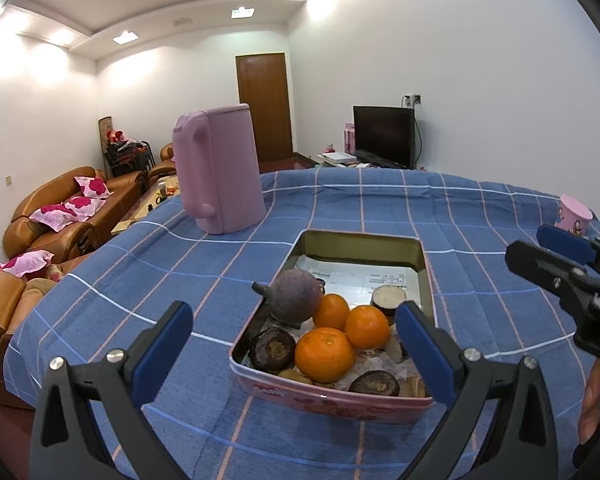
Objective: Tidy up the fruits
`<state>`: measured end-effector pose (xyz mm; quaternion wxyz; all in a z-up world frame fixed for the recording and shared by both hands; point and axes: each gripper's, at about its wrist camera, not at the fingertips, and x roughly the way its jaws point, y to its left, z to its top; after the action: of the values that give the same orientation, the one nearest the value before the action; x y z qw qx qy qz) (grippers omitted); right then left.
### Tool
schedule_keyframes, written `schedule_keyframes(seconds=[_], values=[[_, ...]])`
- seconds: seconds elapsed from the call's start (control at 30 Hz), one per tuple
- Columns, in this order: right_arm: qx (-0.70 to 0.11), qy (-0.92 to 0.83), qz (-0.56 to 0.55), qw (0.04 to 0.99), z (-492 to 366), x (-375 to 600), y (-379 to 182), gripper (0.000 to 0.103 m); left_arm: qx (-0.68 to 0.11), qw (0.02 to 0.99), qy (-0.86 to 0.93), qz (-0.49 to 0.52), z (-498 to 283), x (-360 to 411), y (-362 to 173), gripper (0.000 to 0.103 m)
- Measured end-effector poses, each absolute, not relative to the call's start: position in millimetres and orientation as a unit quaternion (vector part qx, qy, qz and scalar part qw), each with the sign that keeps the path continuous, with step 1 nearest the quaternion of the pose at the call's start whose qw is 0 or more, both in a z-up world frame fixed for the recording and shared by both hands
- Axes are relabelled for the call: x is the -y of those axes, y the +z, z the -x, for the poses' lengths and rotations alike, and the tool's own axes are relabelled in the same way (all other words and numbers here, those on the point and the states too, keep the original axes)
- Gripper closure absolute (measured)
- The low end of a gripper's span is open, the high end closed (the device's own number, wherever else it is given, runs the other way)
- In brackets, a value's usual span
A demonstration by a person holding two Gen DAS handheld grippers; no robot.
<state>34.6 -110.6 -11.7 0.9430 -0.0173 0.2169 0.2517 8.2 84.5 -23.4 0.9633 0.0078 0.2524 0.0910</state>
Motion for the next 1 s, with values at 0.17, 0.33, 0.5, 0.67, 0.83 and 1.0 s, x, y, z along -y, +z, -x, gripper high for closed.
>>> schedule_keyframes(seconds=[0.17, 0.33, 0.5, 0.67, 0.83, 1.0], values=[[-0.209, 0.25, 0.02, 0.945, -31, 113, -9, 0.03, -0.249, 0.964, 0.088, -0.007, -7, -81, -20, 0.0], [-0.198, 0.247, 0.022, 0.948, -25, 117, -3, 0.03, -0.239, 0.968, 0.081, -0.009, -6, -77, -11, 0.0], [-0.186, 0.242, 0.023, 0.952, -21, 122, 3, 0.03, -0.228, 0.971, 0.075, -0.012, -2, -73, -3, 0.0], [-0.183, 0.24, 0.02, 0.953, -19, 125, 6, 0.03, -0.22, 0.973, 0.073, -0.012, -3, -70, 6, 0.0], [-0.181, 0.239, 0.021, 0.954, -17, 127, 6, 0.03, -0.219, 0.973, 0.073, -0.014, -5, -68, 9, 0.0], [-0.182, 0.238, 0.02, 0.954, -17, 128, 6, 0.03, -0.222, 0.972, 0.068, -0.013, -7, -66, 8, 0.0]])
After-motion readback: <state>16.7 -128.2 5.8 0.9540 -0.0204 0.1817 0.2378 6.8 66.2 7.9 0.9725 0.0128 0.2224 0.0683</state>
